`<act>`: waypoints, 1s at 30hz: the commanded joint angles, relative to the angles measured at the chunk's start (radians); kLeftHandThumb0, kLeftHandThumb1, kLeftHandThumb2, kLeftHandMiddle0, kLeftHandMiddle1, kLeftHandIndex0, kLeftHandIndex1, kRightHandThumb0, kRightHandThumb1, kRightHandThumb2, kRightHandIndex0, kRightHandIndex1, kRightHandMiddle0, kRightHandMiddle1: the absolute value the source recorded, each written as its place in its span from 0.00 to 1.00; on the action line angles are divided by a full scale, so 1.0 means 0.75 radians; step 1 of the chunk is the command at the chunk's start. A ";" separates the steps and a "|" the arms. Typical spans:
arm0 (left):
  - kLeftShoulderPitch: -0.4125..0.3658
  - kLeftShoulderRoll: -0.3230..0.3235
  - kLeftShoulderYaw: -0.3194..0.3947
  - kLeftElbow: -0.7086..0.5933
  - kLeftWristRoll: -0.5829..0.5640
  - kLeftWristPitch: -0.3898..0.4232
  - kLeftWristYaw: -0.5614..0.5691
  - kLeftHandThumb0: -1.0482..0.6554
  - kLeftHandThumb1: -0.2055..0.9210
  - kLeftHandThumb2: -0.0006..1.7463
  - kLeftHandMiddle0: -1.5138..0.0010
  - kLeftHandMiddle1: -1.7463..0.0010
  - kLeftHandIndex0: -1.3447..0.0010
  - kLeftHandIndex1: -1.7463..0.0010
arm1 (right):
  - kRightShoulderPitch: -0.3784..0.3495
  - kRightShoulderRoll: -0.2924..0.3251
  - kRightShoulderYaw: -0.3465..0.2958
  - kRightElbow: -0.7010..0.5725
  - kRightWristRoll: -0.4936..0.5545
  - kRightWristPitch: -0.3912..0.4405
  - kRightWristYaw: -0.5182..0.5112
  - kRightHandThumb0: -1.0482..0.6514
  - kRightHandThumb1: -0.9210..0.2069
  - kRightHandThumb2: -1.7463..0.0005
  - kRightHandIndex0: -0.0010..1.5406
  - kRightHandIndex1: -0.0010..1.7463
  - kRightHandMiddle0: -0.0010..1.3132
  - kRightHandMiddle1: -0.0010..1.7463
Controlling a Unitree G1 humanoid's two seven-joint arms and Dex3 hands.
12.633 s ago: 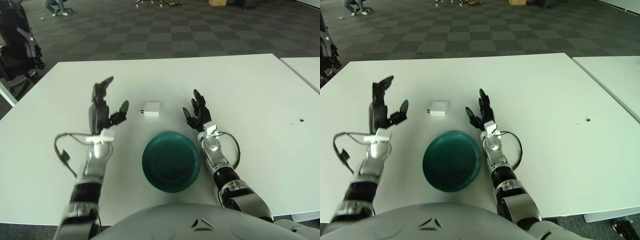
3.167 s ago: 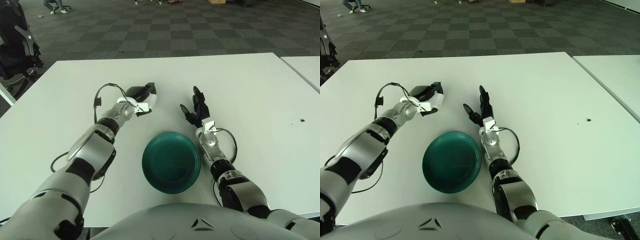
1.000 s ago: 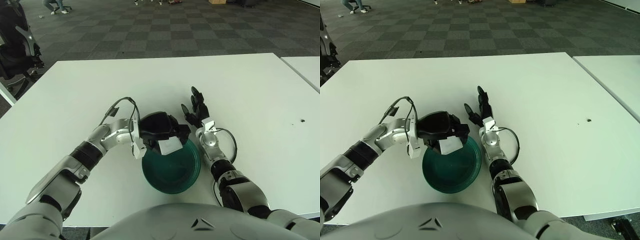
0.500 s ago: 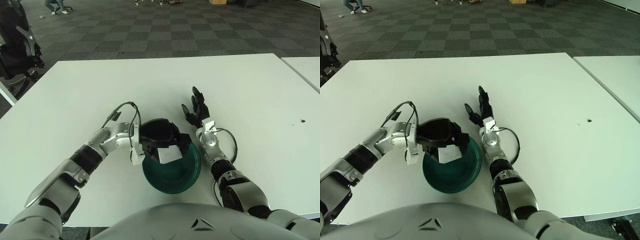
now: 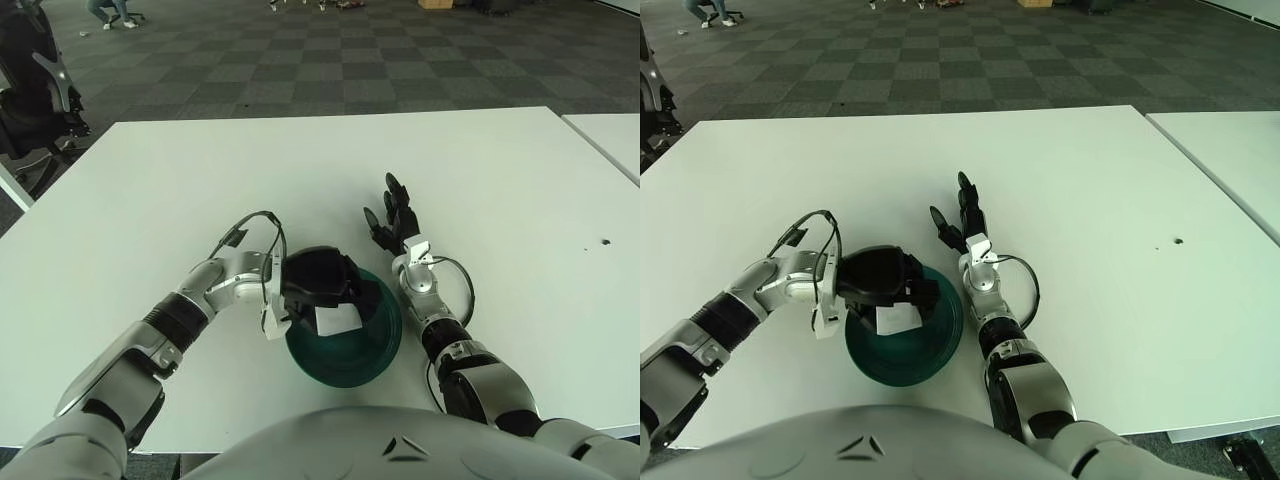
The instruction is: Put the charger into the plate.
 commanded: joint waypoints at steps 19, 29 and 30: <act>0.040 -0.010 0.062 0.108 -0.166 -0.098 0.030 0.12 1.00 0.42 0.93 0.90 1.00 0.73 | 0.248 -0.050 0.040 0.231 -0.061 0.146 -0.034 0.21 0.00 0.60 0.12 0.03 0.00 0.16; 0.028 -0.032 0.110 0.159 -0.160 -0.162 0.084 0.04 1.00 0.50 1.00 1.00 1.00 0.98 | 0.333 0.130 -0.172 -0.032 0.315 0.300 0.183 0.23 0.00 0.52 0.13 0.02 0.00 0.12; 0.025 -0.036 0.113 0.167 -0.159 -0.174 0.088 0.03 1.00 0.50 1.00 1.00 1.00 0.99 | 0.332 0.146 -0.191 -0.046 0.346 0.316 0.189 0.23 0.00 0.51 0.13 0.02 0.00 0.12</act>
